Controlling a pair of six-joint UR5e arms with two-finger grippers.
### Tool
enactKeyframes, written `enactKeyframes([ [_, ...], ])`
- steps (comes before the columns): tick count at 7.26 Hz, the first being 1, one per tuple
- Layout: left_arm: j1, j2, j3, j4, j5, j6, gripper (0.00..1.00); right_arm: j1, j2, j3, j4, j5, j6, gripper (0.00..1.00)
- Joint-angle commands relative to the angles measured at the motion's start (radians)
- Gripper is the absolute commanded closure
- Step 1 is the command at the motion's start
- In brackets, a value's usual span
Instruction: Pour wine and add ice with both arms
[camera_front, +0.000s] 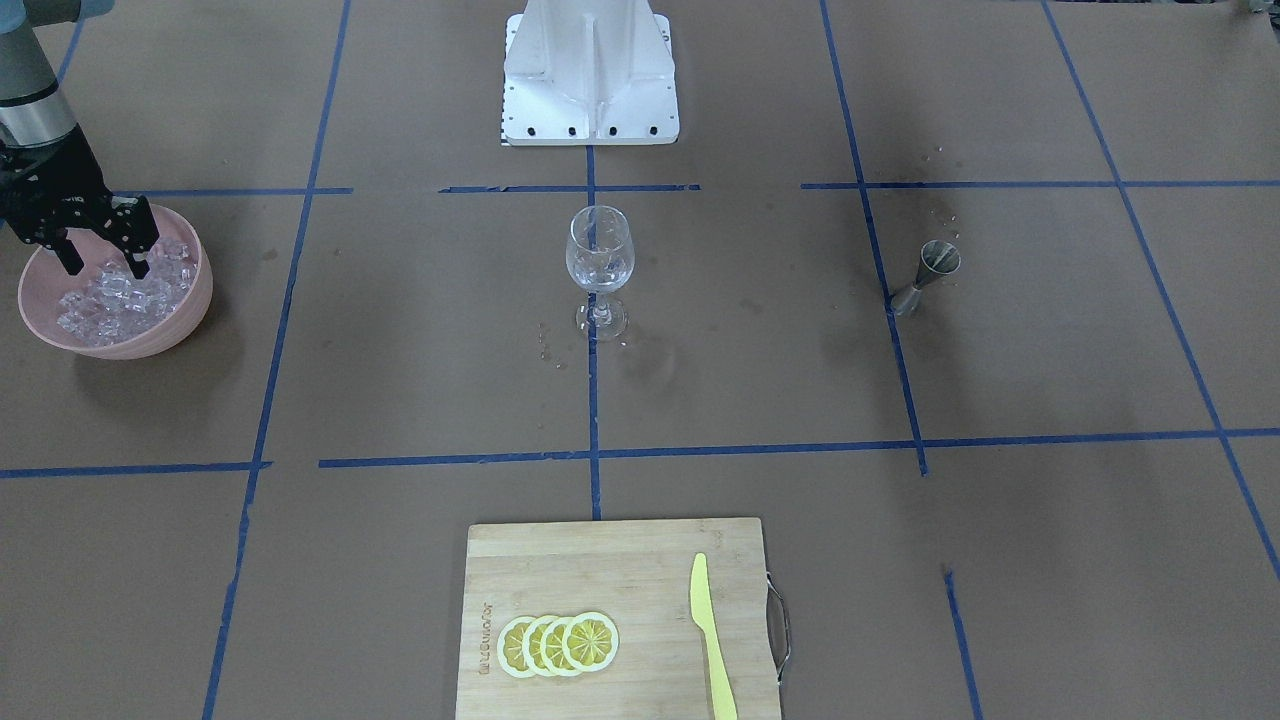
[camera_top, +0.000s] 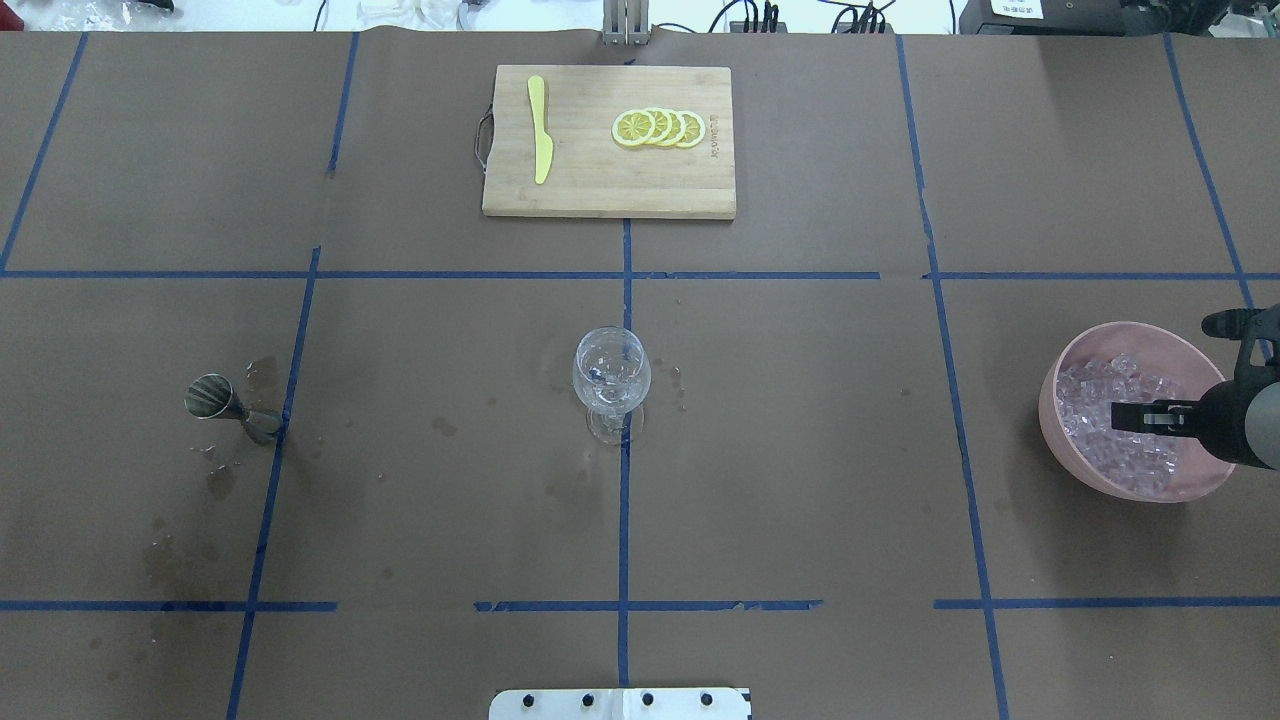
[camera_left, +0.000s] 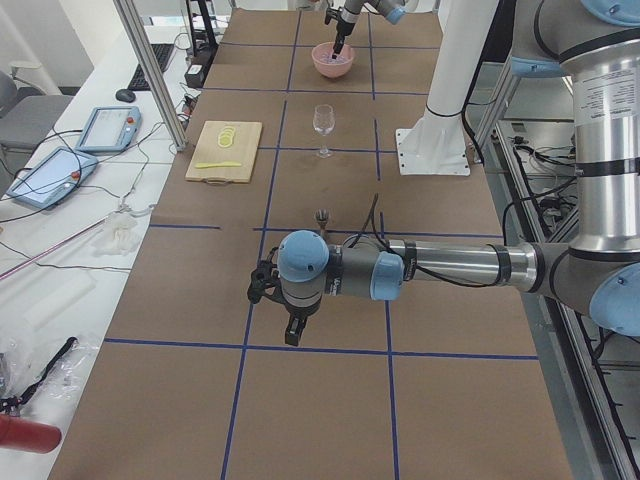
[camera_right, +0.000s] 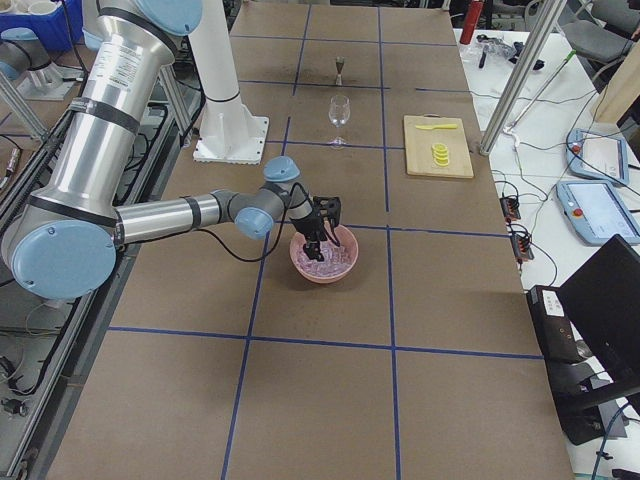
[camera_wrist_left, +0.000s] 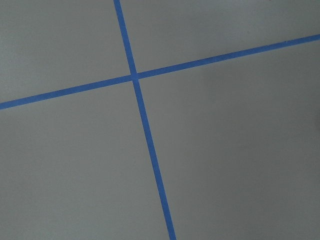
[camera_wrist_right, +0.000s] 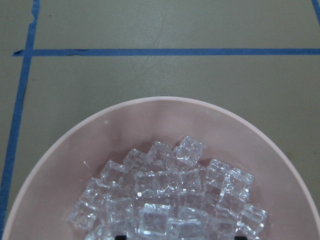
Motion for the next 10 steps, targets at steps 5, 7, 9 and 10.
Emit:
enactKeyframes([
  [5,-0.001,0.001,-0.003,-0.002,0.0,0.003,0.0,-0.007,0.001,-0.015,-0.003,-0.006,-0.101,0.46],
  [7,-0.001,0.001,-0.001,-0.002,0.0,0.003,0.0,-0.008,0.007,-0.015,-0.003,-0.006,-0.11,0.48],
  [9,-0.001,0.001,-0.003,-0.003,0.0,0.003,0.0,-0.008,0.007,-0.019,-0.009,-0.006,-0.115,0.48],
  [10,-0.001,0.001,-0.003,-0.003,0.0,0.003,0.0,-0.008,0.007,-0.022,-0.009,-0.006,-0.122,0.49],
])
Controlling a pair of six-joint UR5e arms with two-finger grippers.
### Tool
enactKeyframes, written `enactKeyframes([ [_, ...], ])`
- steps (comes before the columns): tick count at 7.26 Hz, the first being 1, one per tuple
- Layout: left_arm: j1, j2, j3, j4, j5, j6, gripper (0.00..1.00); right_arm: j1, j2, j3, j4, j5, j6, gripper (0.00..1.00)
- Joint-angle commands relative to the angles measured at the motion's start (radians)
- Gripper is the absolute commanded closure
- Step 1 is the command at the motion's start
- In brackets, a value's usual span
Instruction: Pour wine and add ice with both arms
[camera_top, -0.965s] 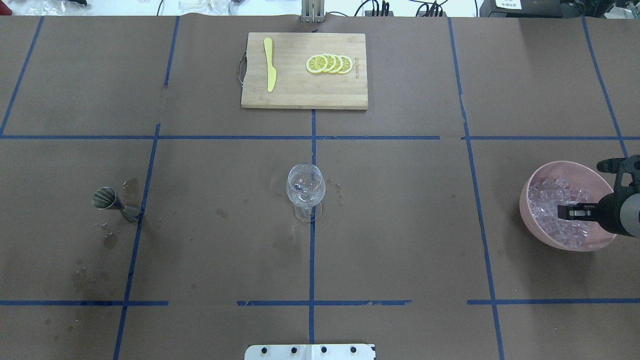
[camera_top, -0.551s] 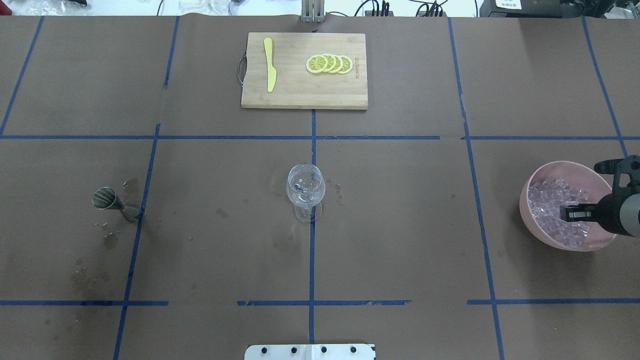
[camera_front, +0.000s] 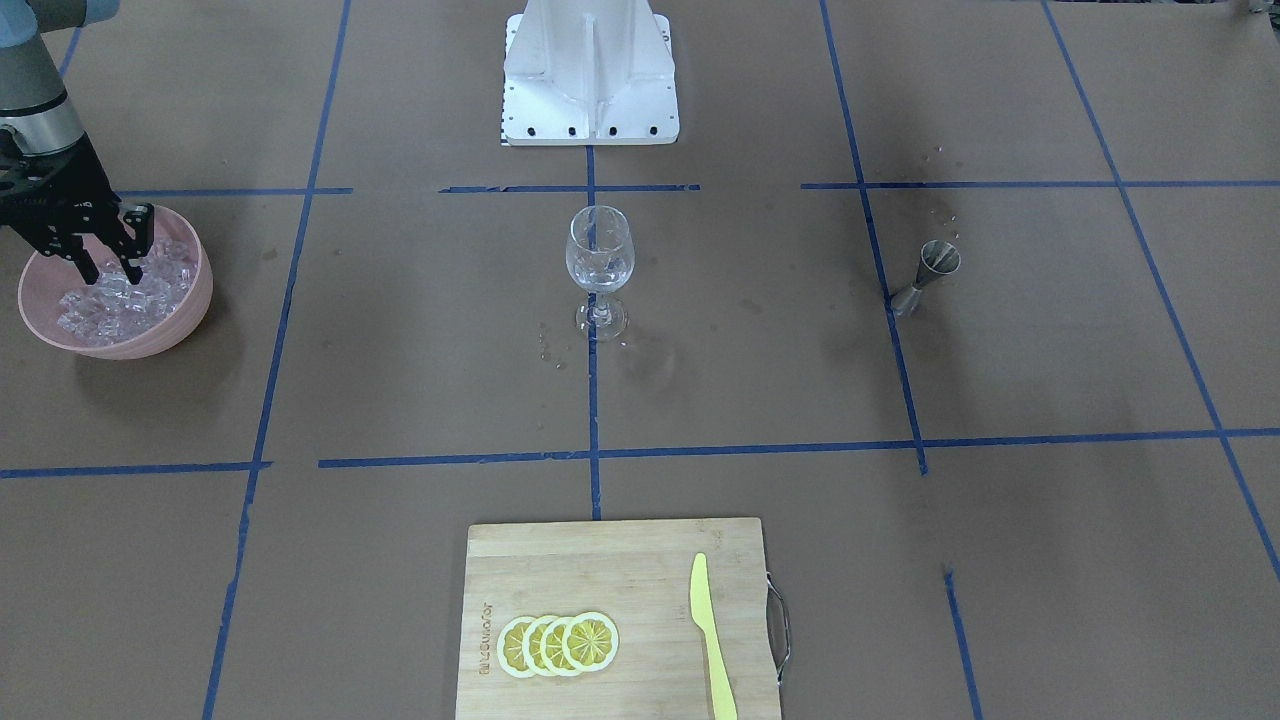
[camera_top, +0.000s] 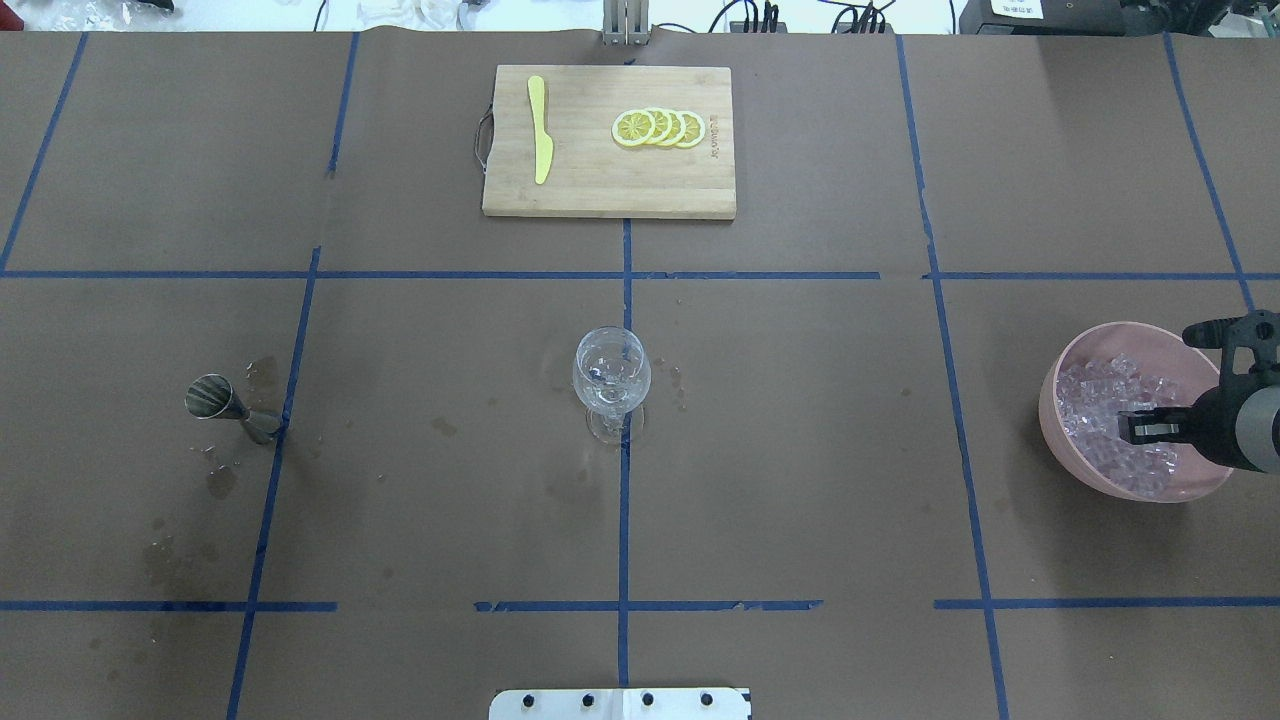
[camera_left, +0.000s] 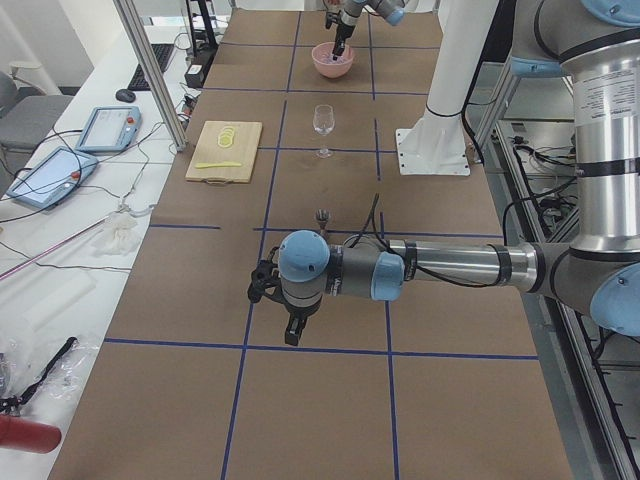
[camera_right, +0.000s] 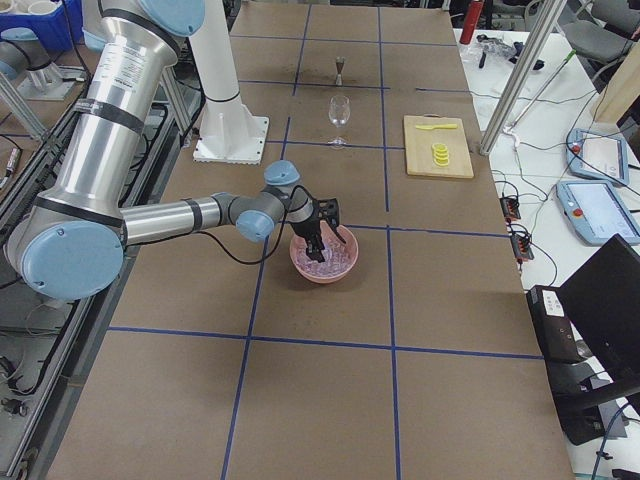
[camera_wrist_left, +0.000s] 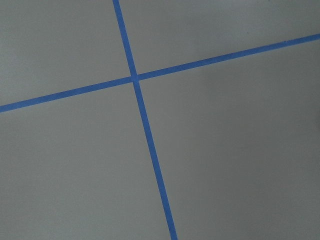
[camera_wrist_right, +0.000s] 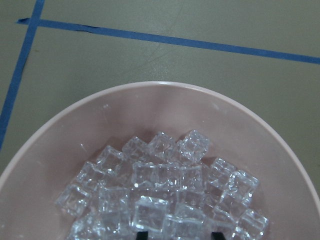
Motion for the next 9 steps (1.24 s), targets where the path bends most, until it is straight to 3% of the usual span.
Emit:
enactKeyframes([
  [1,0.001,0.0,0.001,-0.003,0.0,0.0,0.0,0.001,0.0,-0.002,-0.002,0.0,-0.01,0.68],
  [2,0.0,0.0,0.002,-0.014,0.0,0.0,0.0,0.004,0.002,0.001,-0.002,0.0,-0.012,0.92],
  [3,0.0,0.002,0.002,-0.014,0.0,0.0,0.0,0.018,0.002,0.005,-0.002,0.003,-0.014,1.0],
  [6,0.0,0.002,-0.001,-0.014,0.0,-0.002,0.0,0.079,0.003,0.062,-0.008,0.061,-0.026,1.0],
  [8,0.0,-0.003,0.002,-0.008,0.014,-0.002,0.0,0.098,0.096,0.09,-0.026,0.118,-0.026,1.0],
  [9,0.0,0.001,0.024,-0.003,0.015,-0.002,0.0,0.098,0.17,0.125,-0.128,0.118,-0.026,1.0],
])
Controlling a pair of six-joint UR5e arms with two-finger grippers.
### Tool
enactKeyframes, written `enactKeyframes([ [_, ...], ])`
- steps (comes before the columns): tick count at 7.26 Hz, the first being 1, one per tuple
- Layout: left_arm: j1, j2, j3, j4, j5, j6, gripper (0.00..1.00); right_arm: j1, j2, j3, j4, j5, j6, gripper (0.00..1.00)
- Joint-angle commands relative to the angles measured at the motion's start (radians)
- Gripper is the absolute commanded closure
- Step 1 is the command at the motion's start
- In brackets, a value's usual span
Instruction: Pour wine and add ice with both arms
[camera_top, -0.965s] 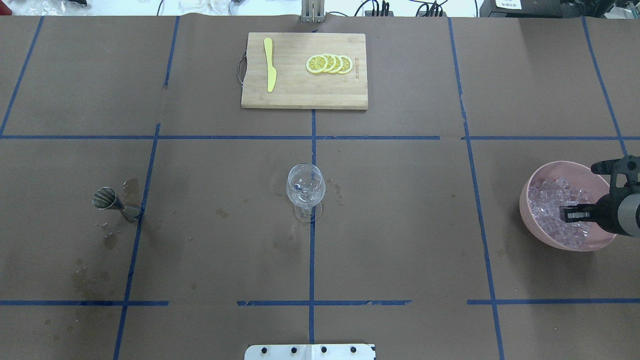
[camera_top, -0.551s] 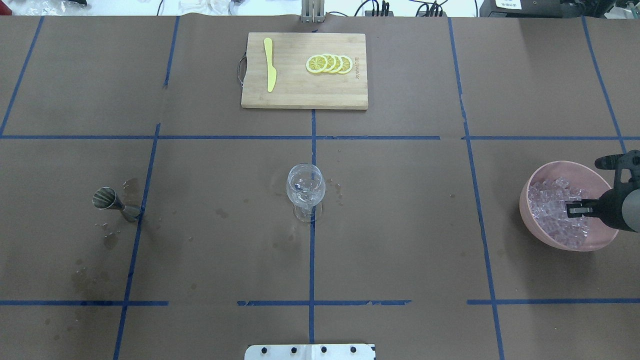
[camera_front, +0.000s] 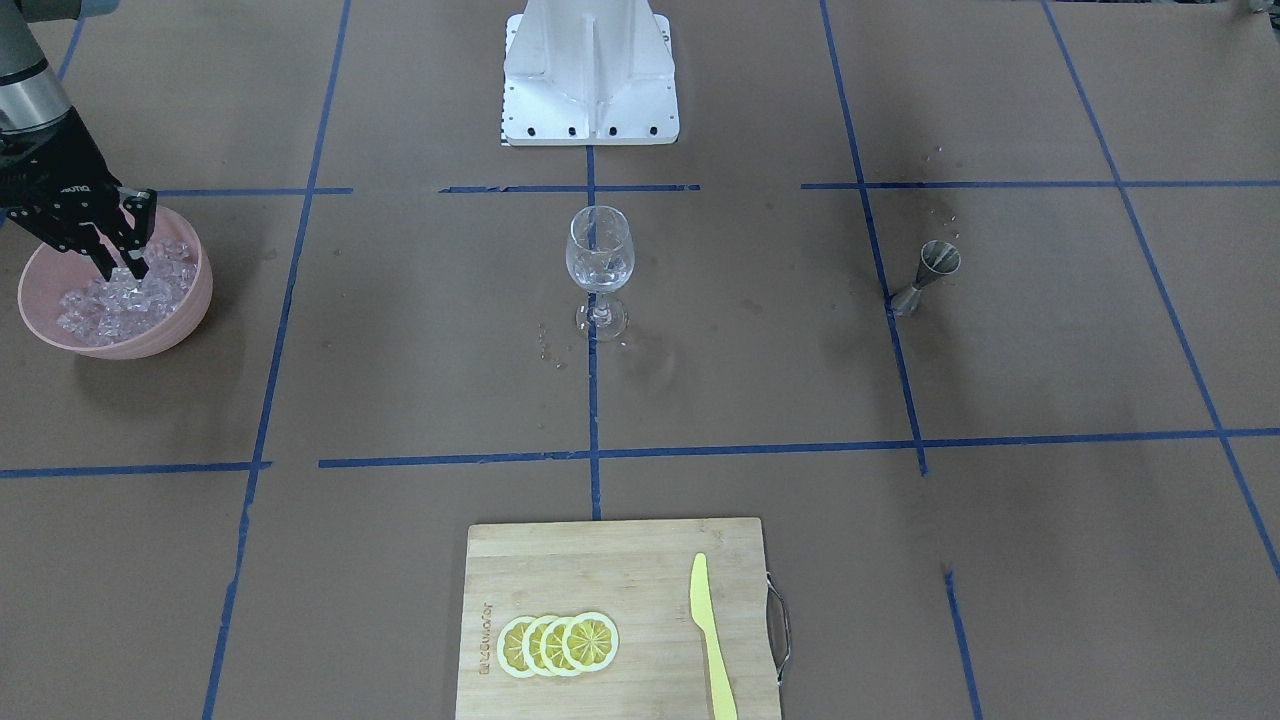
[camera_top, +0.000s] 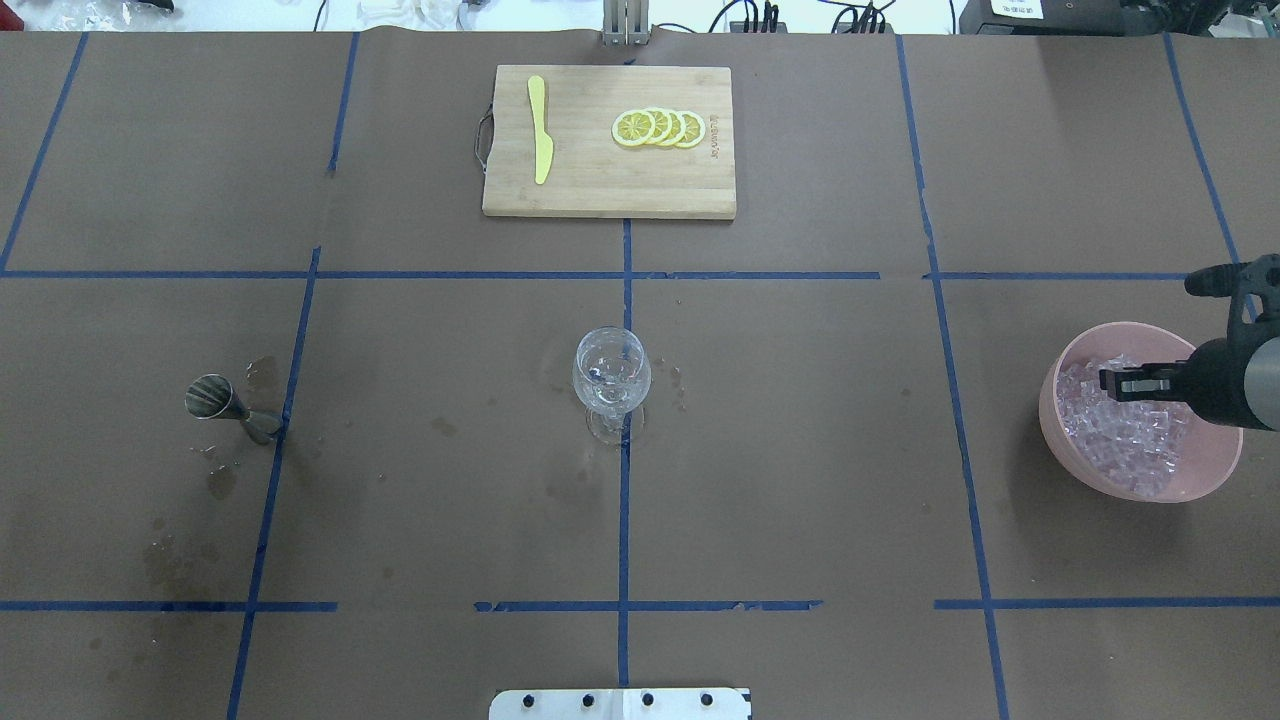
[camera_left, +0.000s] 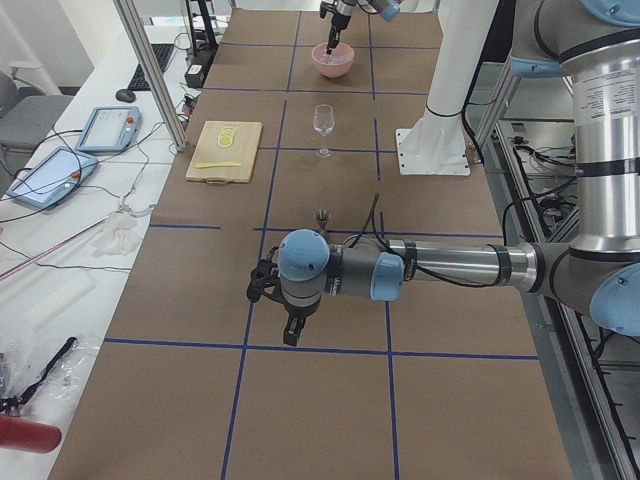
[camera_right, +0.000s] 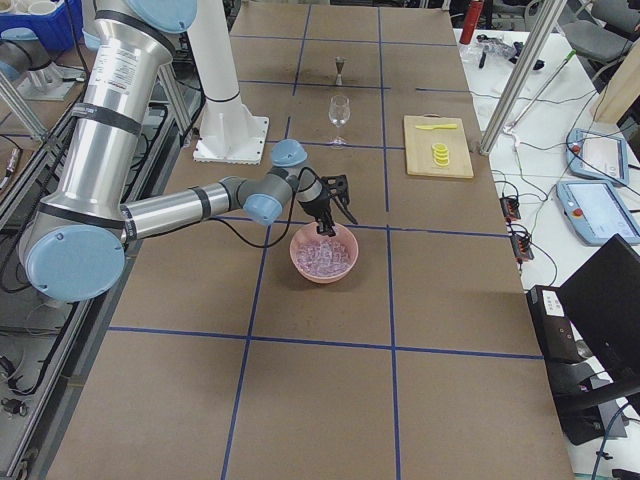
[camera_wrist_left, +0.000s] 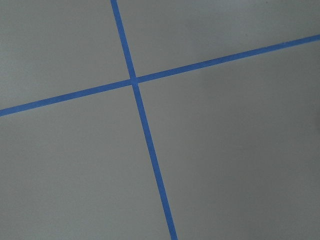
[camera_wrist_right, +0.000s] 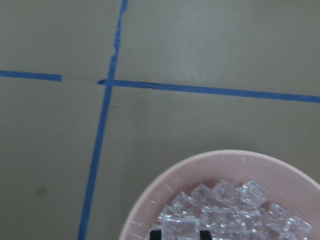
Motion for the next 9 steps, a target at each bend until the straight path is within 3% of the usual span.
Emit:
enactKeyframes([
  [1,0.003,0.001,0.033,0.004,0.004,0.0,0.0,0.0,0.169,0.09,-0.246,0.021,0.001,1.0],
  [3,0.003,0.001,0.034,0.002,0.004,0.002,0.0,-0.024,0.448,0.176,-0.637,0.064,0.026,1.0],
  [5,0.003,0.001,0.032,0.001,0.004,0.002,0.0,-0.119,0.768,0.161,-0.942,0.071,0.144,1.0],
  [7,0.003,0.001,0.026,0.002,0.005,0.0,0.0,-0.213,0.942,0.083,-1.0,0.019,0.24,1.0],
  [9,0.002,0.002,0.024,0.002,0.005,0.002,0.0,-0.314,1.082,-0.052,-1.0,-0.128,0.354,1.0],
])
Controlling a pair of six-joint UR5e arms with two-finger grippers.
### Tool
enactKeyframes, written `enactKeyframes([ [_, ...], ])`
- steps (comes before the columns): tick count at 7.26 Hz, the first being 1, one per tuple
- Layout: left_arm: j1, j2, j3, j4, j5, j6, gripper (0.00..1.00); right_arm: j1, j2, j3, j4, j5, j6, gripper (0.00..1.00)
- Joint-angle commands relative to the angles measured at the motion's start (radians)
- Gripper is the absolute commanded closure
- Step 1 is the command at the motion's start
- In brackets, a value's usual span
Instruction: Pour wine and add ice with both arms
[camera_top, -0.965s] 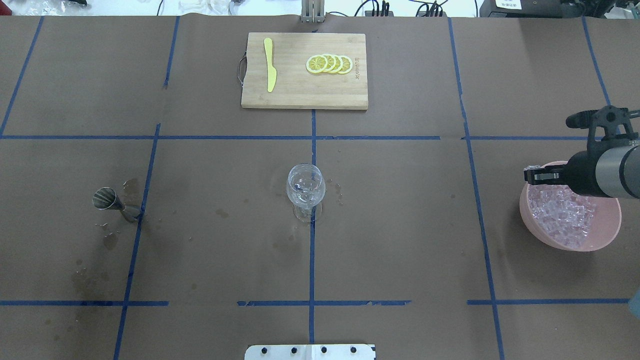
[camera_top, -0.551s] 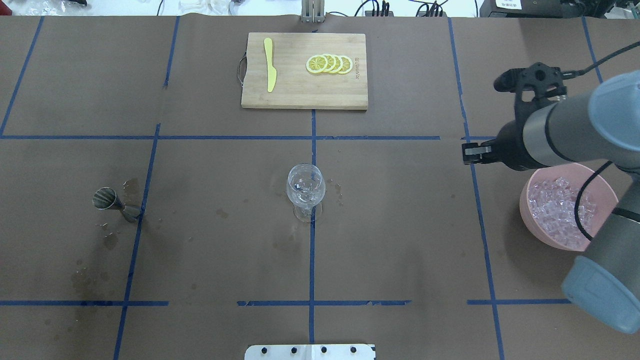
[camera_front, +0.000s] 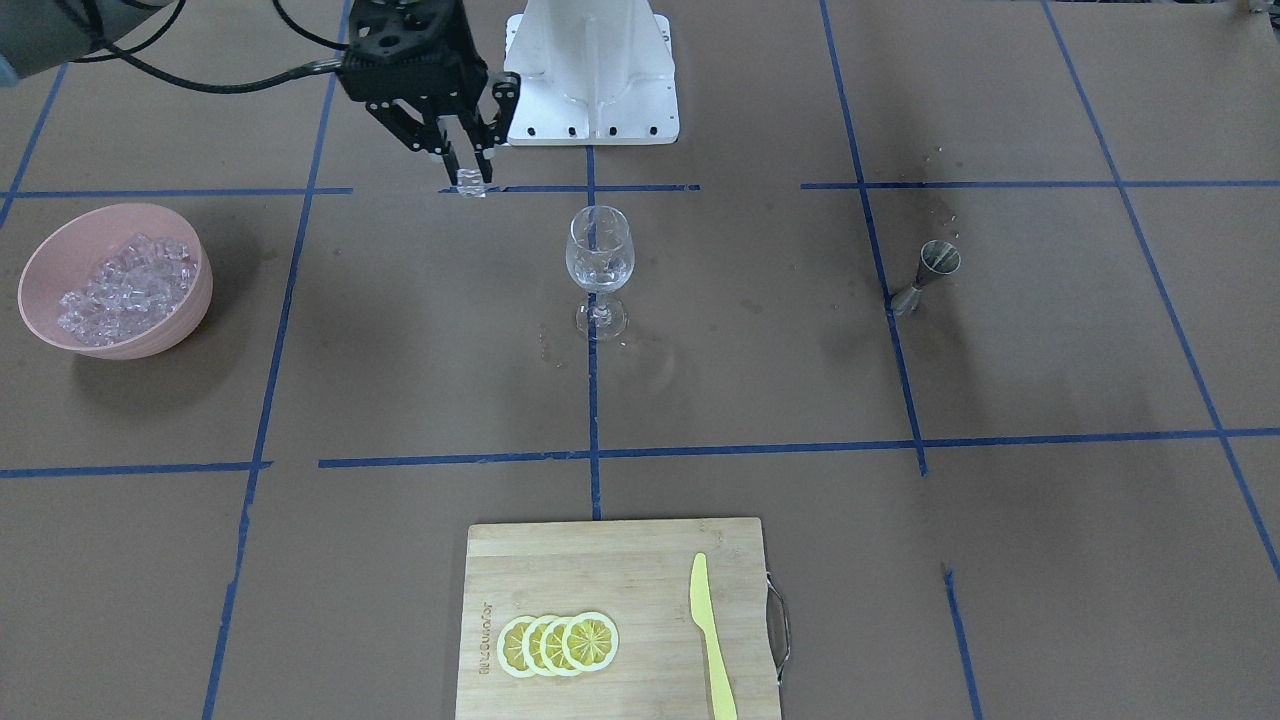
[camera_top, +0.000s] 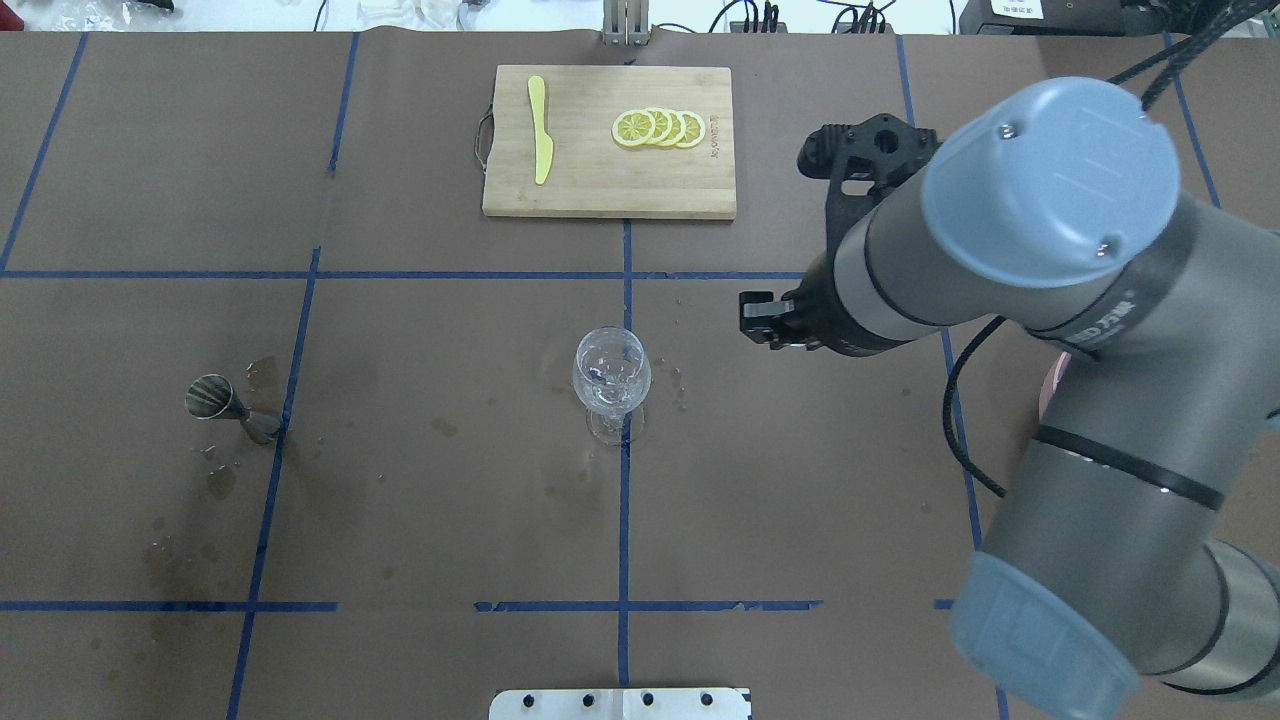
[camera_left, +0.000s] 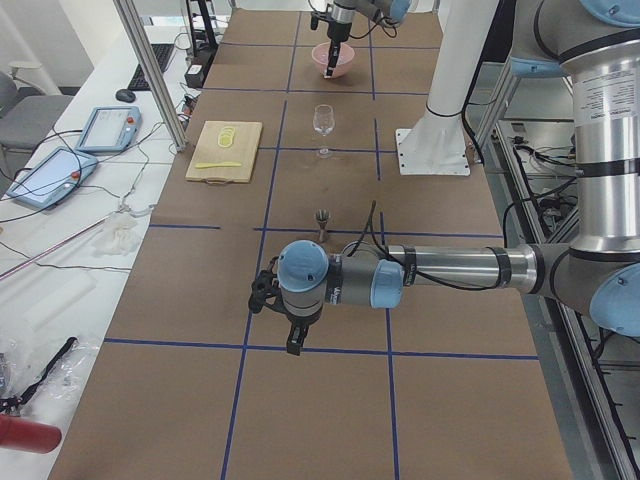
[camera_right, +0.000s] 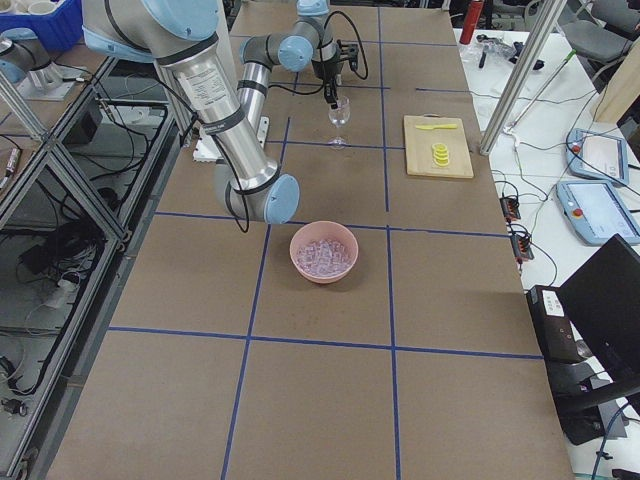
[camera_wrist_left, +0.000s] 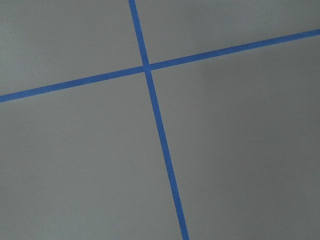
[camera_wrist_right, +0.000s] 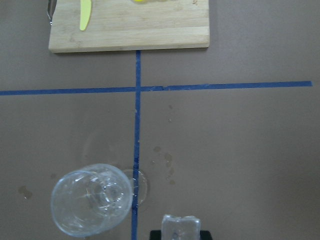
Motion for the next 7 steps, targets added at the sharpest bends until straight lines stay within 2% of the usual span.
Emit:
enactKeyframes([
  [1,-0.001,0.001,-0.001,0.0,0.0,0.001,0.0,-0.079,0.134,-0.145,-0.004,-0.114,0.084,1.0],
  [4,-0.001,0.001,-0.002,0.0,0.0,0.001,0.0,-0.109,0.182,-0.229,0.001,-0.187,0.095,1.0],
  [7,-0.001,0.001,-0.002,0.0,0.0,0.001,0.0,-0.113,0.182,-0.24,0.003,-0.187,0.095,1.0],
])
